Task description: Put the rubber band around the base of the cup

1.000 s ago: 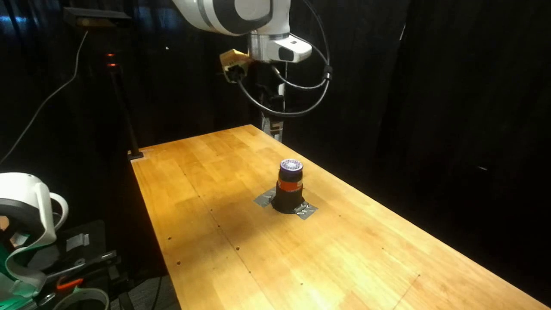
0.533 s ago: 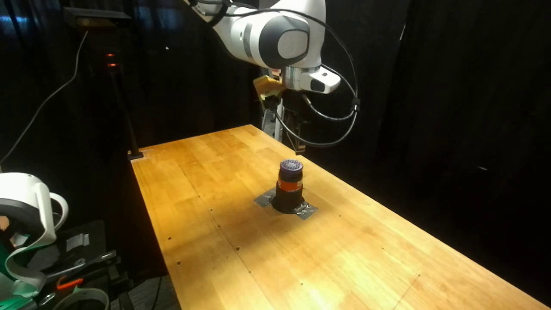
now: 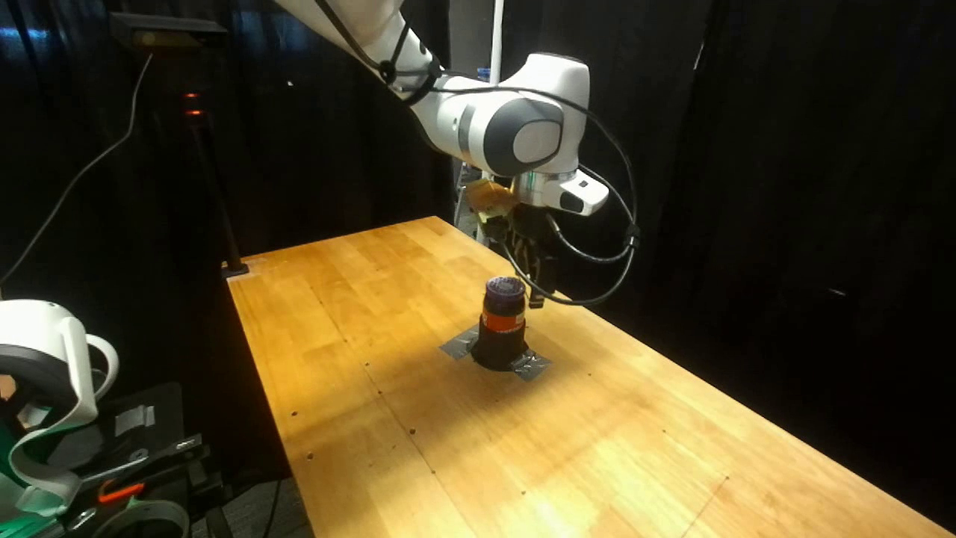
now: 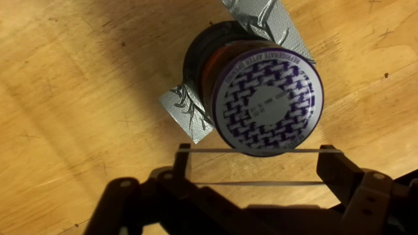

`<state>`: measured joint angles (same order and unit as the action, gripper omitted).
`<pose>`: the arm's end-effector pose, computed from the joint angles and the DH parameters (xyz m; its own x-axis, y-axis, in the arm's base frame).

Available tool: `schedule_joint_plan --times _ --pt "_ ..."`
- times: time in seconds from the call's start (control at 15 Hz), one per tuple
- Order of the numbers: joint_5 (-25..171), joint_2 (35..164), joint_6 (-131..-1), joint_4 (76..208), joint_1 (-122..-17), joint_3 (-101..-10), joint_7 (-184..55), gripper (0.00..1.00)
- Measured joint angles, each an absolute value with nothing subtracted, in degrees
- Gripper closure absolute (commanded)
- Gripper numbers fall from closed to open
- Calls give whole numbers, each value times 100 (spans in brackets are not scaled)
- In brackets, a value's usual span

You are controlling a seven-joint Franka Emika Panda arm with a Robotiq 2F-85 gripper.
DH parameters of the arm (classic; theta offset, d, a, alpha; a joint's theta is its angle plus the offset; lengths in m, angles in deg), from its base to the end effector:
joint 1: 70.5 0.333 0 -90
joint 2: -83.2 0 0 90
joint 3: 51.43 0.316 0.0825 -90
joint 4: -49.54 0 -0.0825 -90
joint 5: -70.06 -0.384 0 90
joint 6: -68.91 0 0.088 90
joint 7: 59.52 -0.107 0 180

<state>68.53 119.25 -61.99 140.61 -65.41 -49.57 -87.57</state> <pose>0.6987 0.0825 0.2732 0.9230 -0.3829 0.0389 -0.3799 -0.9226 -0.0665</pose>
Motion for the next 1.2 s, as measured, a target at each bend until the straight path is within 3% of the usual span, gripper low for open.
schedule_joint_plan --times 1.2 --pt "6015 11863 -4862 13991 -6602 -4963 -8314 0"
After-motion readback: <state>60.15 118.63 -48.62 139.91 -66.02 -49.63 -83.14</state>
